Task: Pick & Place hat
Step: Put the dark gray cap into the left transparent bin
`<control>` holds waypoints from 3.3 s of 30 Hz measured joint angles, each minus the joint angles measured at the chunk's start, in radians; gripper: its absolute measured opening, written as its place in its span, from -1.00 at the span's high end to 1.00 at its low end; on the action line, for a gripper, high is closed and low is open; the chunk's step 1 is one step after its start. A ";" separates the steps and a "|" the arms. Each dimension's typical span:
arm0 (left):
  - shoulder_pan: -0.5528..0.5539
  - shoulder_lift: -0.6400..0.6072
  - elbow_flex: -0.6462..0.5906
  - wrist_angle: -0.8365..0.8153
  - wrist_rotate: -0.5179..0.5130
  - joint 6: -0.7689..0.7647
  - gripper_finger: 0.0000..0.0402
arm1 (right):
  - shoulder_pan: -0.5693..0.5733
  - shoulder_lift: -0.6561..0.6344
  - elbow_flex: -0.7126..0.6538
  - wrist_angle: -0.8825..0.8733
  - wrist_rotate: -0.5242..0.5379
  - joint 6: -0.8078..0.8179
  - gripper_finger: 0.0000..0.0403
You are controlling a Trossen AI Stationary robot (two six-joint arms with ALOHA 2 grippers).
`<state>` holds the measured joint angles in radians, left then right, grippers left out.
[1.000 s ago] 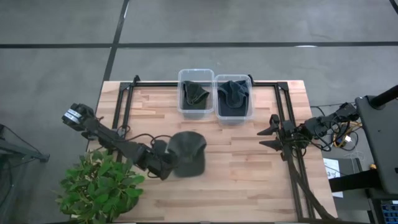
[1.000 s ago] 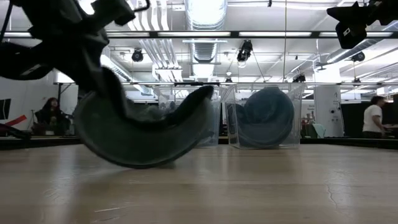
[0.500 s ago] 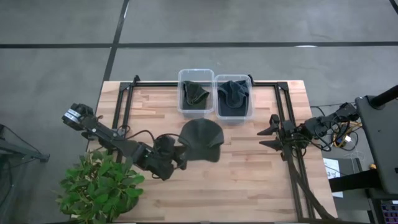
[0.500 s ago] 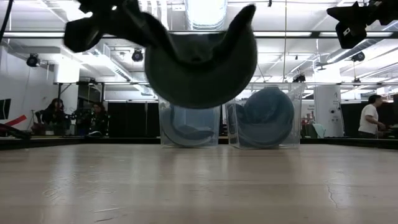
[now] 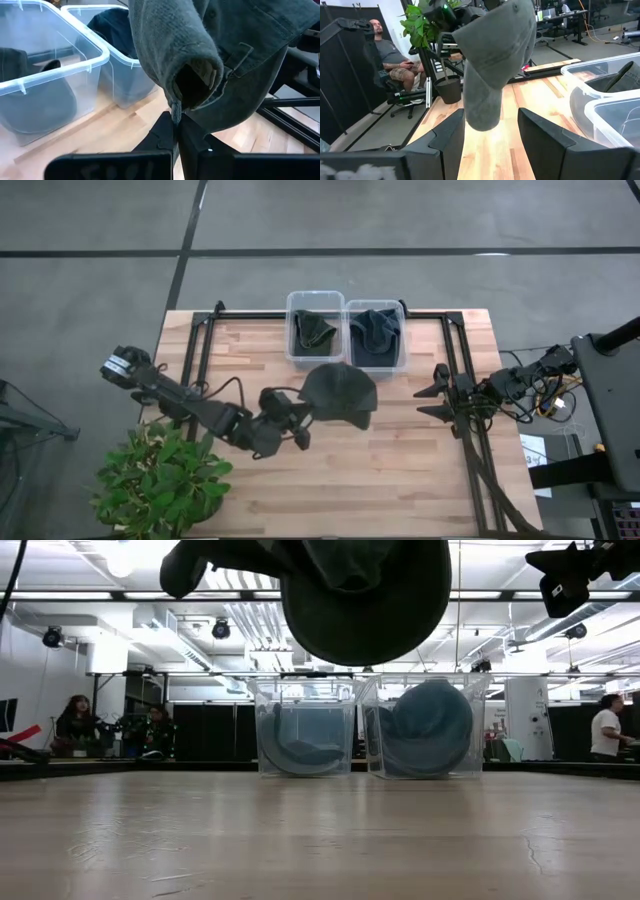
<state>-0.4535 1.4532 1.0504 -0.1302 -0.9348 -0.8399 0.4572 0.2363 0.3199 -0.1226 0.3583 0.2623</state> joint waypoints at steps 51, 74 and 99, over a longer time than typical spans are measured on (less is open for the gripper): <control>0.598 -0.037 -0.009 1.094 1.404 0.152 0.98 | 0.000 0.000 0.000 0.000 0.007 0.019 0.10; 0.556 -0.037 -0.009 1.169 1.025 0.051 0.98 | 0.000 0.000 0.000 -0.001 0.009 0.046 0.11; 0.556 -0.037 -0.004 1.064 0.782 -0.202 0.98 | 0.000 0.000 0.000 -0.001 0.009 0.072 0.11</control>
<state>0.1026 1.4166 1.0468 0.9338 -0.1528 -1.0417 0.4574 0.2363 0.3199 -0.1234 0.3676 0.3340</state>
